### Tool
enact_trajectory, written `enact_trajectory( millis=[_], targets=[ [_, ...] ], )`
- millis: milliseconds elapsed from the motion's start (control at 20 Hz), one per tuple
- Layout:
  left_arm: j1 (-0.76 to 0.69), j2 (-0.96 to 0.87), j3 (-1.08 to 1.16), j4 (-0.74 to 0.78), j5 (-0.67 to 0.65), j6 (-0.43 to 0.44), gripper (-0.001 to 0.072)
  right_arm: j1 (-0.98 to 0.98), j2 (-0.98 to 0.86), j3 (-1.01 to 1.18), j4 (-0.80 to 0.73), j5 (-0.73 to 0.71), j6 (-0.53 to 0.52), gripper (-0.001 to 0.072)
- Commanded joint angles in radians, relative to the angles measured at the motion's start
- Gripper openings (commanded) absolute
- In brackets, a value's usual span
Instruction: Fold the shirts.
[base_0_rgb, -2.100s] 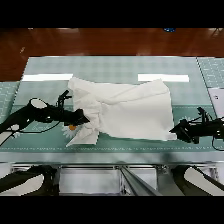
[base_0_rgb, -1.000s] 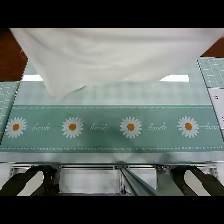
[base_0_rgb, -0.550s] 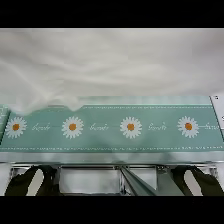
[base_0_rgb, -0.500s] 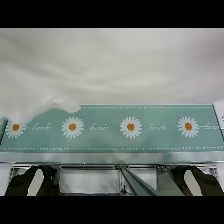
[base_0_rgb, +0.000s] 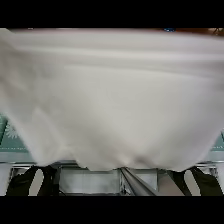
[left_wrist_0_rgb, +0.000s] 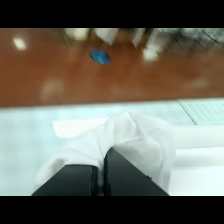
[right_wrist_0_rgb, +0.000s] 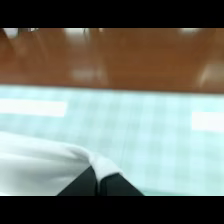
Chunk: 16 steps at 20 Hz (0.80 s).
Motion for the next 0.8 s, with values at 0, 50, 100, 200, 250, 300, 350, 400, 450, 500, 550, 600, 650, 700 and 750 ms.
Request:
enact_trajectory(
  millis=[0,50,100,200,250,300,350,400,450,500,550,600,650,700,750],
  targets=[
    [-0.075,-0.092,-0.403,-0.250,0.161,0.226,0.0028,0.000,-0.018,-0.352,0.006,-0.142,-0.046,0.0020],
    [-0.125,-0.159,-0.482,-0.277,0.238,0.268,0.0028,0.000,-0.050,-0.451,0.008,-0.191,-0.053,0.0020],
    [-0.182,-0.242,-0.527,-0.285,0.313,0.312,0.0028,0.000,-0.103,-0.537,0.009,-0.230,-0.068,0.0020],
    [-0.285,-0.449,-0.517,-0.286,0.449,0.336,0.0028,0.000,-0.242,-0.613,0.021,-0.306,-0.104,0.0020],
    [-0.318,-0.564,-0.471,-0.286,0.497,0.335,0.0028,0.000,-0.326,-0.609,0.038,-0.342,-0.121,0.0020],
    [-0.337,-0.679,-0.401,-0.286,0.512,0.332,0.0028,0.000,-0.403,-0.596,0.064,-0.379,-0.139,0.0020],
    [-0.345,-0.780,-0.321,-0.287,0.497,0.317,0.0027,0.000,-0.487,-0.566,0.087,-0.405,-0.152,0.0020],
    [-0.347,-0.879,-0.227,-0.287,0.461,0.284,0.0028,0.000,-0.565,-0.526,0.118,-0.421,-0.160,0.0020],
    [-0.347,-0.962,-0.135,-0.287,0.422,0.251,0.0027,0.000,-0.647,-0.473,0.151,-0.434,-0.165,0.0020],
    [-0.347,-1.038,-0.037,-0.286,0.381,0.225,0.0027,0.002,-0.726,-0.412,0.177,-0.447,-0.166,0.0020],
    [-0.347,-1.098,0.050,-0.286,0.354,0.204,0.0027,0.005,-0.793,-0.356,0.205,-0.456,-0.165,0.0020],
    [-0.347,-1.150,0.134,-0.286,0.343,0.172,0.0027,0.008,-0.855,-0.299,0.235,-0.460,-0.163,0.0020],
    [-0.347,-1.188,0.201,-0.286,0.338,0.143,0.0027,0.013,-0.914,-0.244,0.262,-0.465,-0.156,0.0020],
    [-0.347,-1.220,0.257,-0.285,0.331,0.126,0.0027,0.023,-0.962,-0.200,0.278,-0.472,-0.151,0.0020],
    [-0.347,-1.246,0.299,-0.278,0.322,0.103,0.0027,0.034,-1.003,-0.166,0.297,-0.482,-0.136,0.0020]
  ],
)
